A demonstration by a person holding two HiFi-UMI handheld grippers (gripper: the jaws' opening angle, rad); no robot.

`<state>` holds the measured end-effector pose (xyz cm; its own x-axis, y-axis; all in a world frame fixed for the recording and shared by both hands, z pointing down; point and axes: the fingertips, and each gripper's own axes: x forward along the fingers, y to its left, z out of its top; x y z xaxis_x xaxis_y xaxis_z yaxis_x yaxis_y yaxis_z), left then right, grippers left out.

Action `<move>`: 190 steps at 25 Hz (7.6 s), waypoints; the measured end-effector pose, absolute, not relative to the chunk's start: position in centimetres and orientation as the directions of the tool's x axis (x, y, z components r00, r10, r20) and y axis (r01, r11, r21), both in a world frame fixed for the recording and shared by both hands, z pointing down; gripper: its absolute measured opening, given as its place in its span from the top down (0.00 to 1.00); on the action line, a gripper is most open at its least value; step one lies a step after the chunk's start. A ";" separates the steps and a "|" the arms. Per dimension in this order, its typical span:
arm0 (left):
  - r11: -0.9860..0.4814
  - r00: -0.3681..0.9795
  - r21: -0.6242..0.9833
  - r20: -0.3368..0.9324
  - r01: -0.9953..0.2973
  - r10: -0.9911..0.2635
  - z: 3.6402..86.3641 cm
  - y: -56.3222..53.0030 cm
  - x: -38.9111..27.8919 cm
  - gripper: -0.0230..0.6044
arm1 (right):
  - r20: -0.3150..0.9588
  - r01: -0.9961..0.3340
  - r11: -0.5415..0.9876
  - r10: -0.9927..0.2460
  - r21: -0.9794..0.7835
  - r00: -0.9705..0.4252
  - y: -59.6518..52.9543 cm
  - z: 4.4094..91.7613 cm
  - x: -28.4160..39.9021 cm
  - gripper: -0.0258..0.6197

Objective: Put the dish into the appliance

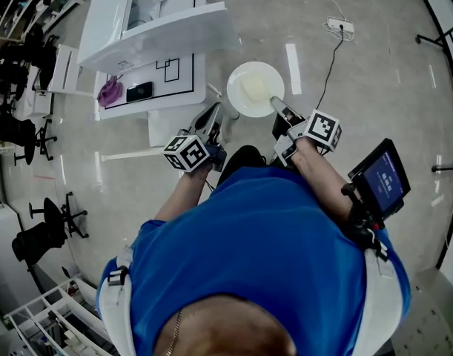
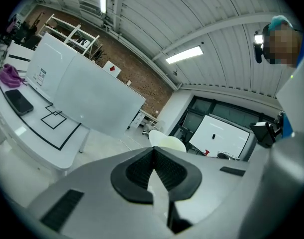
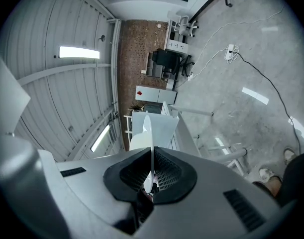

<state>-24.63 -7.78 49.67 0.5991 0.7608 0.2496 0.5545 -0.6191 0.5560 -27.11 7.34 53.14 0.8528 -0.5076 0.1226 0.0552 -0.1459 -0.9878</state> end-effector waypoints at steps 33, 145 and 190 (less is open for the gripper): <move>-0.598 0.579 0.575 0.245 0.559 0.777 49.5 -3.1 -5.2 0.95 | 0.170 0.106 -0.181 -0.388 -0.978 0.906 17.7 52.0 -4.9 0.94; -0.565 0.734 0.508 0.227 -0.650 -0.640 47.5 -13.8 -3.0 0.95 | 0.290 -0.108 -0.275 -0.942 -0.955 -0.171 -22.0 60.4 27.2 0.94; -0.527 0.693 0.512 0.206 -0.678 -0.691 47.3 -14.9 -3.0 0.95 | 0.408 -0.269 -0.367 -0.905 -0.891 -0.117 -27.8 61.5 29.8 0.94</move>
